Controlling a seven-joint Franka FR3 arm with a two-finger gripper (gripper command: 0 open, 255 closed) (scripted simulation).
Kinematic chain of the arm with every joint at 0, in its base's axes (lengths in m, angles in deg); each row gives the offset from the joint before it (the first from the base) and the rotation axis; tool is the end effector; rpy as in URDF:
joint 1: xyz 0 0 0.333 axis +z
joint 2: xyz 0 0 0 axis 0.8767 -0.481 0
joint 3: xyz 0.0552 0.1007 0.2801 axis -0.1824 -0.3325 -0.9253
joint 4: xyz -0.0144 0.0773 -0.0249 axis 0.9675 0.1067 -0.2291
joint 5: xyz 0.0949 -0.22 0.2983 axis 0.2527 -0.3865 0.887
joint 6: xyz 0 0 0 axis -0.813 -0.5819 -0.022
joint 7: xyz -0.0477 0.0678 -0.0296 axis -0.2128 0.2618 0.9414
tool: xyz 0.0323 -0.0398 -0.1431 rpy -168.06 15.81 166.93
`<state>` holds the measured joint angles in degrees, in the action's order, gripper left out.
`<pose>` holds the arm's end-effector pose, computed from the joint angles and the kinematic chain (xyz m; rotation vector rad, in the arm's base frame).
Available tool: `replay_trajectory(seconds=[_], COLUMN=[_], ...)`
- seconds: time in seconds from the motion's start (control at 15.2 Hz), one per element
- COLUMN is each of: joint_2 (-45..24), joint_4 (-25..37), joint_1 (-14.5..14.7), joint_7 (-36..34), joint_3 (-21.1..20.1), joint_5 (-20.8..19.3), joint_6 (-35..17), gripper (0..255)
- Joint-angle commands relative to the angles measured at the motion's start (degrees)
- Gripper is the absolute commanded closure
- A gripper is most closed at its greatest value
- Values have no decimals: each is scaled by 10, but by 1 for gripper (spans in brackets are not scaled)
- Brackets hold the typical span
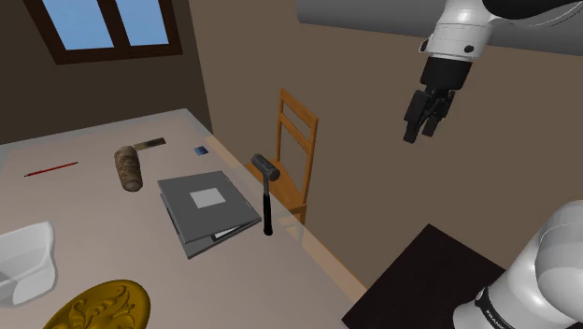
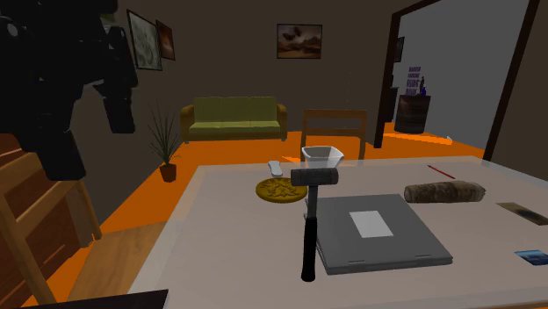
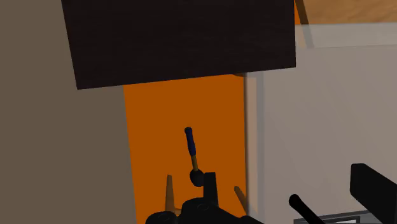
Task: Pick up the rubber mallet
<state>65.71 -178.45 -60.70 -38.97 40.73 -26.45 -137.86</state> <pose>0.3120 -0.0033 0.5212 -2.9923 0.0328 0.0458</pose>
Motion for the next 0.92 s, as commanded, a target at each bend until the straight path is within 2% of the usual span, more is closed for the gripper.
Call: replay_trajectory(seconds=[0.0, 0.4, 0.86], joint_2=[0, -111, -252], joint_4=[0, 43, 126], joint_1=[0, 21, 40], joint_7=[0, -42, -88], joint_3=[0, -41, -81], joint_5=[0, 32, 50], joint_6=[0, -67, -126], gripper=[0, 0, 0])
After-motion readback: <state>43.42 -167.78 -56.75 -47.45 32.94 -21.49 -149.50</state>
